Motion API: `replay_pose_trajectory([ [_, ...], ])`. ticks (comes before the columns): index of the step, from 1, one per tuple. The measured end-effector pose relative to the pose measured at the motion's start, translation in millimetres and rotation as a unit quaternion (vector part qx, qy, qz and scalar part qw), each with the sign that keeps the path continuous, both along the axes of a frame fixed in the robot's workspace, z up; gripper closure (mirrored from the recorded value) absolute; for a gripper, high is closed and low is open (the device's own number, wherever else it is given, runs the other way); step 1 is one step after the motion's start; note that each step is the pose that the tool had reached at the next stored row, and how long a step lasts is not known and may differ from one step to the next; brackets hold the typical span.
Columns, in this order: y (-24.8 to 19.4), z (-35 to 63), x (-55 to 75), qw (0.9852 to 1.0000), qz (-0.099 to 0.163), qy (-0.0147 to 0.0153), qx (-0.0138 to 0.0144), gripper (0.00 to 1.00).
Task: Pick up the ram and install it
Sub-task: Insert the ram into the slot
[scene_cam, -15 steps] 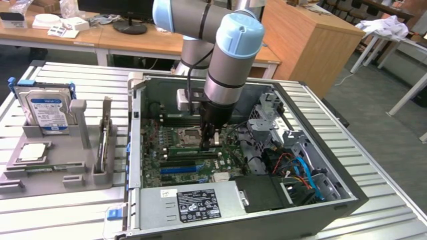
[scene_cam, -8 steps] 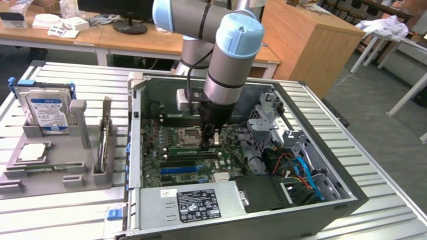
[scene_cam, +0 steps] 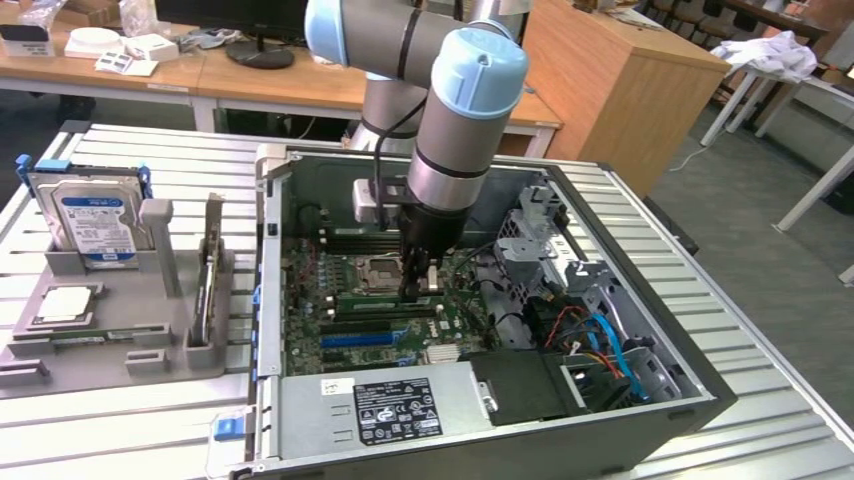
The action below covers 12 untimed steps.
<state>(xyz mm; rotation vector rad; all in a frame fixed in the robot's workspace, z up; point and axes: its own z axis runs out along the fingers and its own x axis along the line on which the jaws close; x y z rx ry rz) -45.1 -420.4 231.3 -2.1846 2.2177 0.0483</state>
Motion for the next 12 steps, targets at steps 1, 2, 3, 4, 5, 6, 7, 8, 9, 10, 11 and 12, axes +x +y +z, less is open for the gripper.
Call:
replay_pose_trajectory([
  [1, 0.0, -0.2, 0.0, 1.0000, 0.000, 0.0000, 0.0000, 0.89],
  [2, 0.0, -0.6, 0.0, 1.0000, 0.000, -0.0001, 0.0002, 0.89],
  [3, 0.0, -0.8, 0.0, 1.0000, 0.000, 0.0000, 0.0001, 0.89],
  [4, 0.0, -1.1, 0.0, 1.0000, 0.000, 0.0000, 0.0000, 0.89],
  [5, 0.0, -1.5, 0.0, 1.0000, 0.000, 0.0000, 0.0001, 0.89],
  [6, 0.0, -1.7, 0.0, 1.0000, 0.000, 0.0000, 0.0000, 0.89],
  [7, 0.0, -1.9, 0.0, 1.0000, 0.000, 0.0000, 0.0000, 0.89],
  [8, 0.0, -1.9, 0.0, 1.0000, 0.000, 0.0000, -0.0001, 0.89],
  [9, 0.0, -1.9, 0.0, 1.0000, 0.000, 0.0000, -0.0001, 0.89],
  [10, 0.0, -1.9, 0.0, 1.0000, 0.000, 0.0000, 0.0000, 0.89],
  [11, 0.0, -2.0, 0.0, 1.0000, 0.000, 0.0000, 0.0000, 0.89],
  [12, 0.0, -2.0, 0.0, 1.0000, 0.000, 0.0000, 0.0000, 0.89],
])
